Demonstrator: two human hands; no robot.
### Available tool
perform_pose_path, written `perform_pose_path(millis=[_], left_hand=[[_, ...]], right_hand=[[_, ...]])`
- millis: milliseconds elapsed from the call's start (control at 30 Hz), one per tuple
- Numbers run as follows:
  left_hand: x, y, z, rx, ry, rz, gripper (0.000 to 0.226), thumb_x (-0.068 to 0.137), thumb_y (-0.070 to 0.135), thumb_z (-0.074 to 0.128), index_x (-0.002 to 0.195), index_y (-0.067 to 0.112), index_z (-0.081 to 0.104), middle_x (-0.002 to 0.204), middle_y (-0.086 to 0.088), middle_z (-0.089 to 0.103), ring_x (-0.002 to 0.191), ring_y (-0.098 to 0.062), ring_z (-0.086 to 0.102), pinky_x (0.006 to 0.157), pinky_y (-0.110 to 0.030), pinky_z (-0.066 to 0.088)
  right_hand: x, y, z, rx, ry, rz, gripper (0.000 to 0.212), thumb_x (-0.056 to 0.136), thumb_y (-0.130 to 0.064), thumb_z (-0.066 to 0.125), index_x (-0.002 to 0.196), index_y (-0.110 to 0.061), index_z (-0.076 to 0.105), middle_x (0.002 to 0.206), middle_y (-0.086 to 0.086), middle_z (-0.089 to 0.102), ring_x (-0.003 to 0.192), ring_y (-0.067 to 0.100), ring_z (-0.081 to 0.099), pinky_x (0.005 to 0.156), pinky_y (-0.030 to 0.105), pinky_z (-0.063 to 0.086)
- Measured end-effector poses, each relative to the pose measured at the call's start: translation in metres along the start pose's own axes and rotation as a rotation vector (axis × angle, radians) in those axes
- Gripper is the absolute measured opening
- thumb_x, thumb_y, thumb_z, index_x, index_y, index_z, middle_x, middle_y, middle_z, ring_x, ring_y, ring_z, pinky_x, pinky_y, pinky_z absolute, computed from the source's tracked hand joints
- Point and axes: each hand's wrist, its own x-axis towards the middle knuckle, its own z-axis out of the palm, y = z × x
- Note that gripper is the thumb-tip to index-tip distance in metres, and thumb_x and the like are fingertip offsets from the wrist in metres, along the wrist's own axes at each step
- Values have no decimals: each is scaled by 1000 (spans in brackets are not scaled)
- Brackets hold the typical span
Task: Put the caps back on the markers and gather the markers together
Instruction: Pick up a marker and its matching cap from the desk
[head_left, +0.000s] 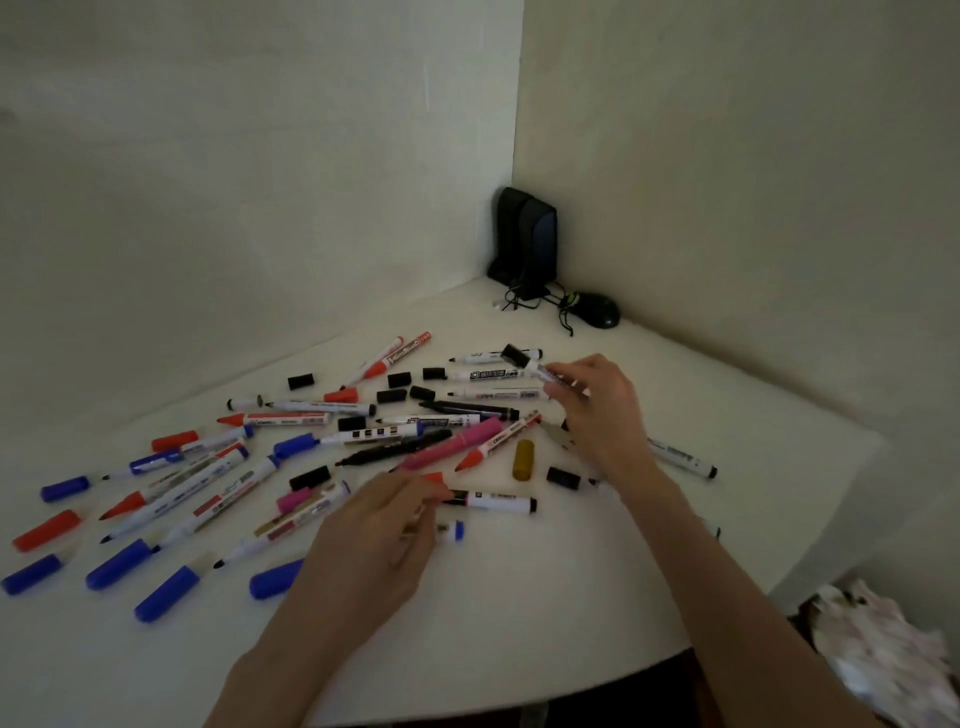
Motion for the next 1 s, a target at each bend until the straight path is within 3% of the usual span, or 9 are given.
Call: perform_pose_path(millis=[100,167,333,533,833,1000], left_hand=[[-1,3,15,44,-4,72,26,92,27,48,112,29,64,110,7,64,100,-7,61,86,-26,55],[-2,4,18,36,-9,87,28,93,29,43,113,29,64,112,9,62,103,-6,58,88,-22,51],[-4,-4,19,46,39,87,29,91,26,45,112,28,66,115,9,61,107,-6,55,91,-21,45],[-4,-2,26,91,54,114,28,89,30,44,108,30,65,111,8,63,105,-4,51,89,-19,41],[-6,-6,29,70,60,81,27,88,29,44,110,31,61,111,8,63,104,-4,51,89,-19,41],[-8,-7,26,34,52,55,28,91,27,43,110,32,61,115,10,60,106,-4,53,91,-18,40]], right_hand=[[32,33,-2,-99,-9,106,20,93,-24,67,113,-21,69,100,-4,63,84,8,54,72,18,38],[46,55,-3,-162,-3,165,16,94,-23,67,108,-18,71,100,0,66,83,11,54,70,20,36],[62,89,-5,-265,20,250,14,95,-26,64,105,-19,72,103,6,70,96,24,63,89,41,50],[80,112,-10,-351,20,329,19,97,-24,60,111,-18,72,114,10,68,110,31,59,95,43,42],[81,115,-14,-360,-36,322,28,94,-25,59,121,-21,66,124,9,65,120,31,55,101,45,36],[70,99,-25,-344,15,259,31,94,-25,64,125,-20,64,128,13,61,122,34,53,104,46,35]])
